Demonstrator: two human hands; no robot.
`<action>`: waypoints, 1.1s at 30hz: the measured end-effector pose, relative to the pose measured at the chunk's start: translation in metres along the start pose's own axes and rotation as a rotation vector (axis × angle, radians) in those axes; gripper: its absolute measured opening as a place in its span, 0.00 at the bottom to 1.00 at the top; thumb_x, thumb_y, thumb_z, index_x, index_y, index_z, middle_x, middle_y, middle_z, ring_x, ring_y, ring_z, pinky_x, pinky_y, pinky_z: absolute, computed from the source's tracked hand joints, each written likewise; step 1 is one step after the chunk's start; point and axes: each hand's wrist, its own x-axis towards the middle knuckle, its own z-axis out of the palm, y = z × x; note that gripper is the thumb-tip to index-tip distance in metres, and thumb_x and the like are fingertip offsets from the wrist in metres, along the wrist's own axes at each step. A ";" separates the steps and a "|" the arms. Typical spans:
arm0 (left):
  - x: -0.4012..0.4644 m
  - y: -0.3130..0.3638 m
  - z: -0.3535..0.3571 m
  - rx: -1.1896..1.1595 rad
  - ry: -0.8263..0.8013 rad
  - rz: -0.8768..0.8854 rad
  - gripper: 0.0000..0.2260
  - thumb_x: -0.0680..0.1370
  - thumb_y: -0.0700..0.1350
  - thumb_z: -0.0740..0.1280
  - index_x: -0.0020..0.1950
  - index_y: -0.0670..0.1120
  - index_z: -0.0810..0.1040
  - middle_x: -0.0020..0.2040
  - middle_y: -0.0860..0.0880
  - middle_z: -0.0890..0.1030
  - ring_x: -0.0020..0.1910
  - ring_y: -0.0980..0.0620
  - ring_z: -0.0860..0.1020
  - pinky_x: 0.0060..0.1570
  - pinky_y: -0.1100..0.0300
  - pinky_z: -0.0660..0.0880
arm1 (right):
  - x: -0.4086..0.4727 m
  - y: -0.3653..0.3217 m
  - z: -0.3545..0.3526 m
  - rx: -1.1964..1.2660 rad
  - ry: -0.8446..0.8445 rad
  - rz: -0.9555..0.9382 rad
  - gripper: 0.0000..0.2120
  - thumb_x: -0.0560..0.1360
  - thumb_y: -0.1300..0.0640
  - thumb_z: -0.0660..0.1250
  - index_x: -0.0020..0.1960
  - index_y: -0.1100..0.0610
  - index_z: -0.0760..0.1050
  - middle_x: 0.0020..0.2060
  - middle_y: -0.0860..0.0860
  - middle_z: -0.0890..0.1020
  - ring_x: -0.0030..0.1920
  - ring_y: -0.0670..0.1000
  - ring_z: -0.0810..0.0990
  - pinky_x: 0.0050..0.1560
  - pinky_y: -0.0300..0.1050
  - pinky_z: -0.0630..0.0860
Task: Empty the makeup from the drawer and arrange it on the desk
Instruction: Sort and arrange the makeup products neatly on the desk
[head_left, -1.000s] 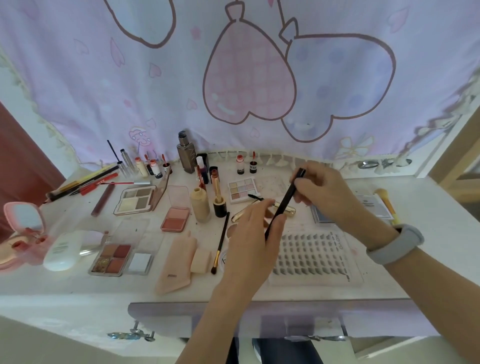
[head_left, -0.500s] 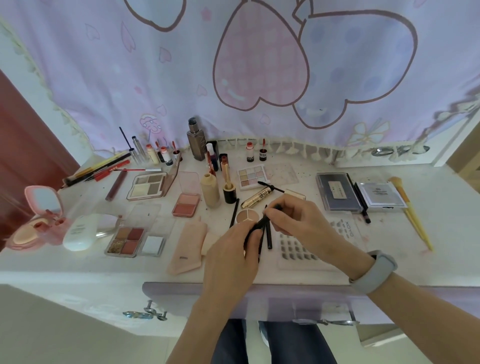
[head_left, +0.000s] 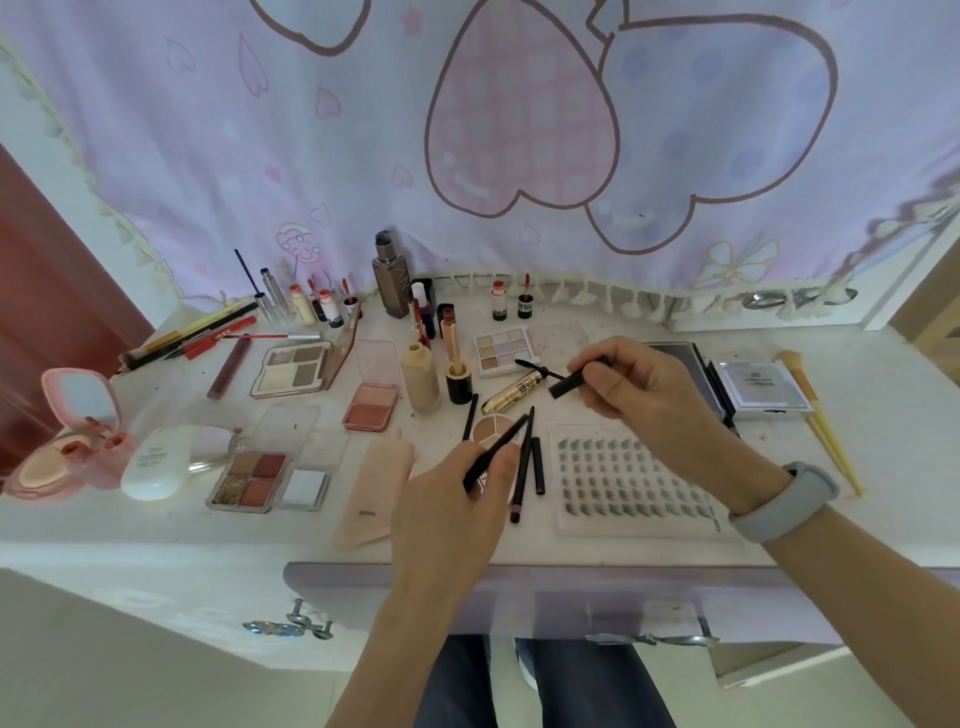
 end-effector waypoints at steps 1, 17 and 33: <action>0.001 -0.001 -0.001 -0.058 -0.032 -0.029 0.09 0.78 0.54 0.59 0.40 0.52 0.72 0.26 0.55 0.69 0.26 0.58 0.68 0.28 0.71 0.65 | 0.001 0.000 -0.004 -0.009 0.030 -0.006 0.11 0.77 0.68 0.58 0.45 0.56 0.75 0.27 0.47 0.77 0.28 0.43 0.72 0.32 0.33 0.70; 0.006 0.007 0.006 -0.326 -0.054 -0.280 0.08 0.77 0.40 0.63 0.54 0.51 0.71 0.38 0.53 0.77 0.34 0.57 0.77 0.33 0.68 0.73 | -0.021 0.037 -0.001 -0.392 -0.184 0.088 0.09 0.78 0.63 0.59 0.48 0.48 0.69 0.43 0.46 0.81 0.46 0.39 0.81 0.50 0.33 0.76; 0.016 0.032 0.038 0.316 -0.154 0.008 0.08 0.79 0.50 0.59 0.52 0.46 0.71 0.49 0.51 0.75 0.44 0.52 0.73 0.41 0.61 0.67 | -0.025 0.047 0.002 -0.928 0.014 -0.029 0.06 0.76 0.53 0.64 0.50 0.55 0.74 0.39 0.45 0.73 0.39 0.43 0.69 0.40 0.34 0.65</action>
